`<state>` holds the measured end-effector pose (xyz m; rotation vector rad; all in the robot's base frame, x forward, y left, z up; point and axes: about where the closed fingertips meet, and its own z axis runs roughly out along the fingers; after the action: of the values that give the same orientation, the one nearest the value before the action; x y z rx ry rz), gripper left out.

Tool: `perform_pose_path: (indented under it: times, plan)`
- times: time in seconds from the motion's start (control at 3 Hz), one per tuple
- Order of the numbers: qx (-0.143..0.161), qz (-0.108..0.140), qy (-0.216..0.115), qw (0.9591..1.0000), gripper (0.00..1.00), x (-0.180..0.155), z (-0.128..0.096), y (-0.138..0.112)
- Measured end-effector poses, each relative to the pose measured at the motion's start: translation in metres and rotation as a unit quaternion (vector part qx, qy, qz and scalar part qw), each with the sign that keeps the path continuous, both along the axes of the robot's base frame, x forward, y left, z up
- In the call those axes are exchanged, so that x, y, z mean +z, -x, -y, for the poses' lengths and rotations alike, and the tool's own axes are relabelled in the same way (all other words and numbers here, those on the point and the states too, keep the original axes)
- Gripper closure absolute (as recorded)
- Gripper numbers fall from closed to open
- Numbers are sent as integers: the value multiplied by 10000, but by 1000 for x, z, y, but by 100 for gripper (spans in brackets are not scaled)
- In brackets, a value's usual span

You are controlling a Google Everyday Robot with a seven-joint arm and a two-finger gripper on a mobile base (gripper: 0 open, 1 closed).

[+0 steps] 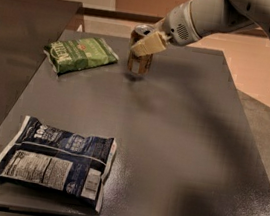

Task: Move orange can near green jalapeno chip bag

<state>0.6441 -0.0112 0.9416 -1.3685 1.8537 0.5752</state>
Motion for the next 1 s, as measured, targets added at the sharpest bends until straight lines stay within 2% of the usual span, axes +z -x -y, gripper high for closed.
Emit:
perform_pose_path:
  times: [0.33, 1.0]
  plan:
    - [220, -46, 9, 9997, 100, -6, -28, 6]
    - [482, -120, 64, 9987, 100, -19, -64, 5]
